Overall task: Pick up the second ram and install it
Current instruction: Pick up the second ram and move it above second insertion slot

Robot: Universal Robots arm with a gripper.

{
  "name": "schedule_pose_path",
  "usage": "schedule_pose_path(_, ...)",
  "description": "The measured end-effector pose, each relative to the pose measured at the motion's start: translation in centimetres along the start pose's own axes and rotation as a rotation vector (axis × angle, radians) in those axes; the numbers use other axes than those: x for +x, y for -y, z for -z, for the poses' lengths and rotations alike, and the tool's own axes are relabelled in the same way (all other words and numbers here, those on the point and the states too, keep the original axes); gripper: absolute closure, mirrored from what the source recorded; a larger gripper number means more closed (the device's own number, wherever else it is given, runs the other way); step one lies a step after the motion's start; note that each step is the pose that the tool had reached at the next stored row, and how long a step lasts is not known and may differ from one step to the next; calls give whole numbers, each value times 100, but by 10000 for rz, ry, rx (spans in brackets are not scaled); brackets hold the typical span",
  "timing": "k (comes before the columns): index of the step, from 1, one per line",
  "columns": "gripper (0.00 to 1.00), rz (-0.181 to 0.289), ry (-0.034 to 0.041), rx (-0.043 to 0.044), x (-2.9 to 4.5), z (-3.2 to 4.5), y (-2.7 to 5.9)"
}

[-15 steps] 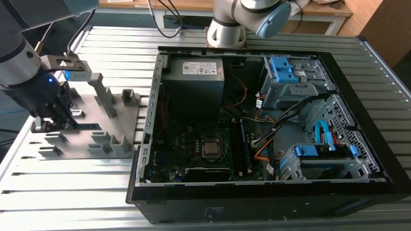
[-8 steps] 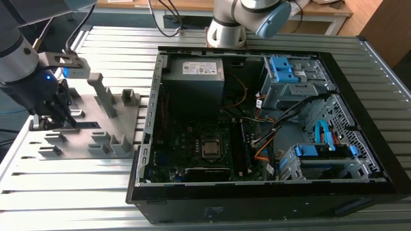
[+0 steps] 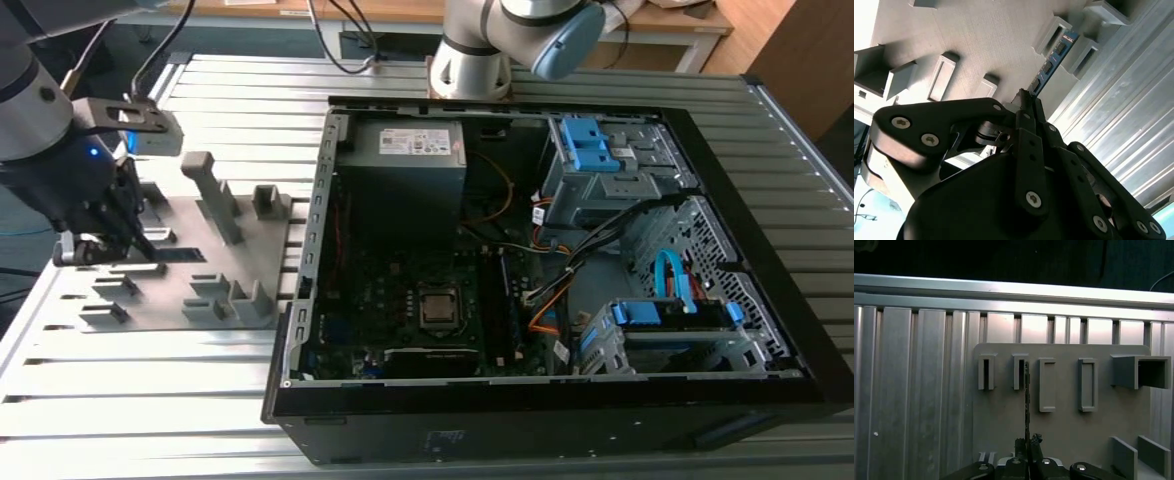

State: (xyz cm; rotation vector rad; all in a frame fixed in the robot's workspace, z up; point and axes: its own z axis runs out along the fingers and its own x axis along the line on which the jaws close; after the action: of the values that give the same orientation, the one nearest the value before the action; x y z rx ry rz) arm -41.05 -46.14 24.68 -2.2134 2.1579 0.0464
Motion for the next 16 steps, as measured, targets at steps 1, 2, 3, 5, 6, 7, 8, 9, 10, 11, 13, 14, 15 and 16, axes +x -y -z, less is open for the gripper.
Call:
schedule_pose_path(1,86,0,0,0,-1,16,0)
schedule_pose_path(2,86,0,0,0,-2,32,0)
schedule_pose_path(3,86,0,0,0,-3,48,1)
schedule_pose_path(5,86,0,0,-1,-4,78,1)
schedule_pose_path(6,86,0,0,-1,-5,92,1)
schedule_pose_path(7,86,0,0,-1,-6,106,2)
schedule_pose_path(8,86,0,0,-1,-7,120,2)
schedule_pose_path(9,86,0,0,0,-7,132,2)
schedule_pose_path(10,86,0,0,0,-8,143,2)
schedule_pose_path(11,86,0,0,-1,-9,155,2)
schedule_pose_path(13,86,0,0,-1,-13,232,4)
schedule_pose_path(14,86,0,0,-1,-14,242,4)
schedule_pose_path(15,86,0,0,0,-14,252,4)
schedule_pose_path(16,86,0,0,-1,-15,262,4)
